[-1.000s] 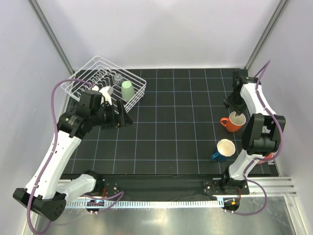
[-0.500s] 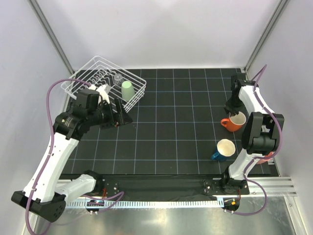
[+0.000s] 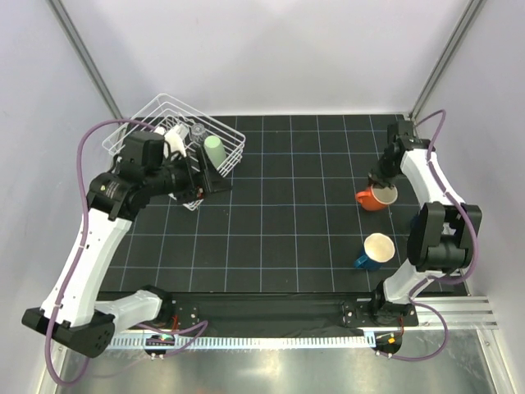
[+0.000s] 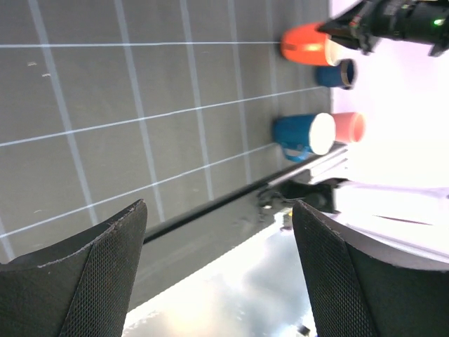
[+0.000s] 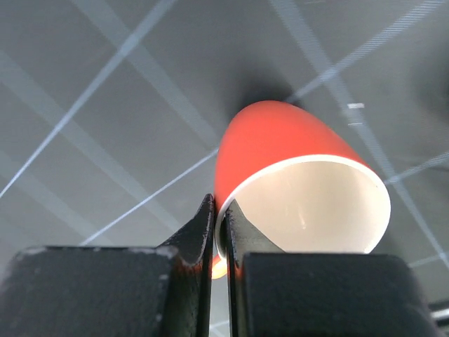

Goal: Load the cups into the dish rack

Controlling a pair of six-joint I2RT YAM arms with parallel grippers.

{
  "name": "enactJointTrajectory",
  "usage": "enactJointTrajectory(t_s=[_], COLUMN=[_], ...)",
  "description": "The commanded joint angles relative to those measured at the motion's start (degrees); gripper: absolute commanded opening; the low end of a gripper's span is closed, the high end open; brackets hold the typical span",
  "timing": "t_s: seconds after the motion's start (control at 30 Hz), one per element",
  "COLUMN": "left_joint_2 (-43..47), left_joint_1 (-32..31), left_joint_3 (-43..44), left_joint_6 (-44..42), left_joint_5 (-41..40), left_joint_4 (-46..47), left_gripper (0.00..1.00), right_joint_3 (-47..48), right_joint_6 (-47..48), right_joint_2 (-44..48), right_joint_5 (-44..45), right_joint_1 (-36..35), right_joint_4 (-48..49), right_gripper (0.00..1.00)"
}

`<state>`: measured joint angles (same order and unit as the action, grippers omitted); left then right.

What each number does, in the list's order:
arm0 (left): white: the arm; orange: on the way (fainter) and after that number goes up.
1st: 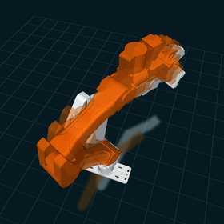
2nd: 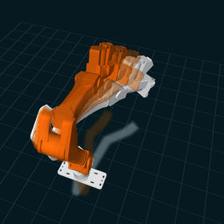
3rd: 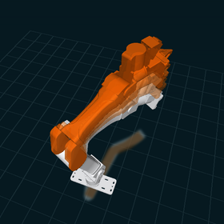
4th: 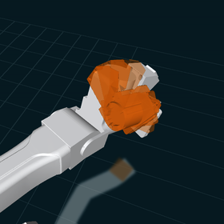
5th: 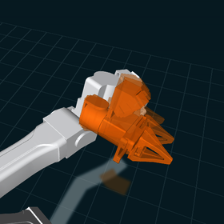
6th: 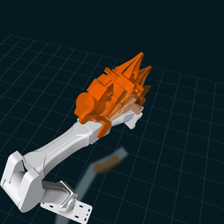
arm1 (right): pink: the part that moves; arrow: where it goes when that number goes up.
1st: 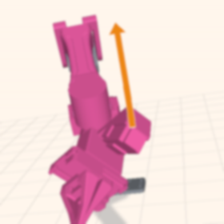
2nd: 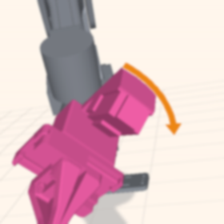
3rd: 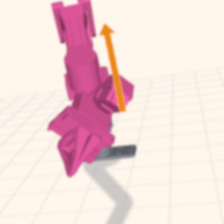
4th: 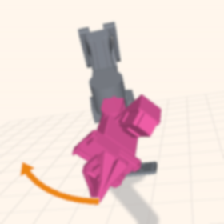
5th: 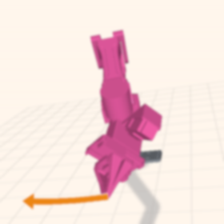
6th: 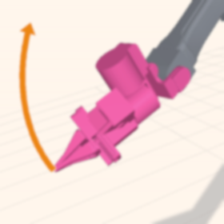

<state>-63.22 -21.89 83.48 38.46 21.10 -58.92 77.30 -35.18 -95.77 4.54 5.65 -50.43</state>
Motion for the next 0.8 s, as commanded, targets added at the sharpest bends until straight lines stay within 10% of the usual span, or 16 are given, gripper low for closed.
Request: enactJointTrajectory(t_s=[0.0,0.17,0.43,0.77], left_joint_2=[-2.43,-3.92,-4.45,-5.60], left_joint_1=[-0.08,-0.08,-0.35,-4.56], left_joint_3=[3.61,0.73,-8.77,-10.44], left_joint_6=[3.90,14.33,32.46,39.05], left_joint_5=[7.01,15.80,23.46,21.08], left_joint_4=[4.05,15.92,42.37,50.80], left_gripper=[0.82,0.84,0.86,0.86], right_joint_3=[5.22,11.12,-0.62,-11.90], right_joint_6=[3.27,5.38,-11.90,-30.56], right_joint_2=[7.60,11.55,21.05,26.33], right_joint_5=[-9.79,-18.14,-43.36,-40.41], right_joint_1=[-3.79,-11.70,-20.58,-28.84], right_joint_4=[4.64,7.09,42.65,76.09], right_gripper=[0.04,0.04,0.04,0.04])
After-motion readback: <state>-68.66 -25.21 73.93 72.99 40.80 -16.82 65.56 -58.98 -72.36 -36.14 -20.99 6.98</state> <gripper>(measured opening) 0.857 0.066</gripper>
